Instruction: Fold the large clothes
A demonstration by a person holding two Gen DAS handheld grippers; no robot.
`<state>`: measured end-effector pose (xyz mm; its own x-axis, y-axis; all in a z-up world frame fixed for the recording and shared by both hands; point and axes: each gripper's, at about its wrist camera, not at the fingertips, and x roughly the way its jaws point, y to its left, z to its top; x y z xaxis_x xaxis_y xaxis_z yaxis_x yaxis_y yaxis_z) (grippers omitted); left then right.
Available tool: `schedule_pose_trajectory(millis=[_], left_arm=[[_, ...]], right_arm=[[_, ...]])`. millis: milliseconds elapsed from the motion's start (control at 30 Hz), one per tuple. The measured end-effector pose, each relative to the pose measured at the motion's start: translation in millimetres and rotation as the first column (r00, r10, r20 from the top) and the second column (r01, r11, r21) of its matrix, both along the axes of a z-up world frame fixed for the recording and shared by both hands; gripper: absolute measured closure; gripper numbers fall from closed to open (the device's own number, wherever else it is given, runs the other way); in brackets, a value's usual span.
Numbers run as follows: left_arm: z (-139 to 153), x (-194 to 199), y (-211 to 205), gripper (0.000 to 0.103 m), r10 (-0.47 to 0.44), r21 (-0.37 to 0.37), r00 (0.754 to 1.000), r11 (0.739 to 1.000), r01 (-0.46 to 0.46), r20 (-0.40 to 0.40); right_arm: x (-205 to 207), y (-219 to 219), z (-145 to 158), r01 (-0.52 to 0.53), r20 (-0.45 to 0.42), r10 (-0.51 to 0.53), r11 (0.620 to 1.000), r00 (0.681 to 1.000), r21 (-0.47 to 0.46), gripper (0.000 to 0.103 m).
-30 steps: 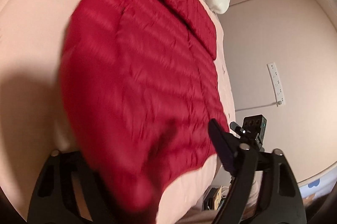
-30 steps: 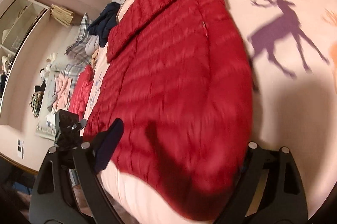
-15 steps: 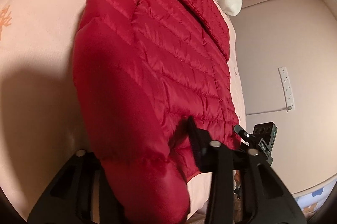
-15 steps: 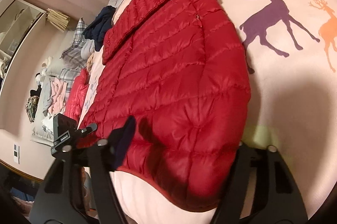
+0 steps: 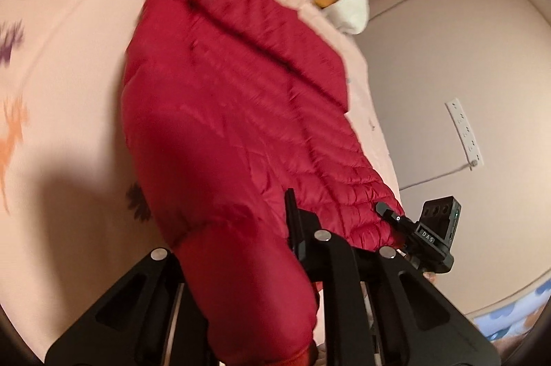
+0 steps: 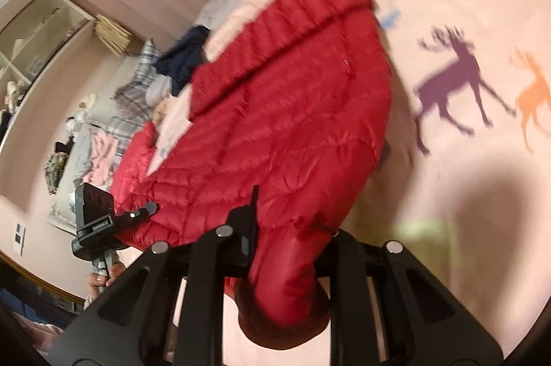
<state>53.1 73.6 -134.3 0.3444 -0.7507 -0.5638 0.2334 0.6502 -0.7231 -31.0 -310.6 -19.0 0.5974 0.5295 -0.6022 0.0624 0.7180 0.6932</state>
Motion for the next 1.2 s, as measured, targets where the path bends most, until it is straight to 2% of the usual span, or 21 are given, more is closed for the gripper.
schedule_pose_trajectory(millis=[200,633,767,933,1067,1200], left_arm=[[36,-7,2,0.089,0.000,0.003,0.992,1.000,0.000,0.124],[96,-19,0,0.089,-0.035,0.001,0.963,0.999,0.036,0.266],[116,-29,3,0.089,-0.052,0.004,0.946,0.999,0.053,0.319],[143,-49,9,0.089,-0.082,0.012,0.913,0.996,0.084,0.400],[157,-59,14,0.089,-0.093,-0.004,0.896,0.994,0.105,0.434],[173,-71,14,0.089,-0.118,-0.006,0.871,0.991,0.137,0.478]], right_arm=[[-1,-2,33,-0.016,0.096,0.015,1.000,0.995,0.008,0.087],[-12,-5,98,-0.069,0.246,0.073,0.997,0.967,-0.021,0.087],[-19,-6,120,-0.102,0.308,0.105,0.994,0.946,-0.026,0.087],[-33,-8,148,-0.137,0.385,0.150,0.989,0.911,-0.061,0.087],[-47,-9,169,-0.158,0.438,0.181,0.983,0.880,-0.089,0.087],[-60,-13,186,-0.168,0.491,0.186,0.982,0.851,-0.080,0.087]])
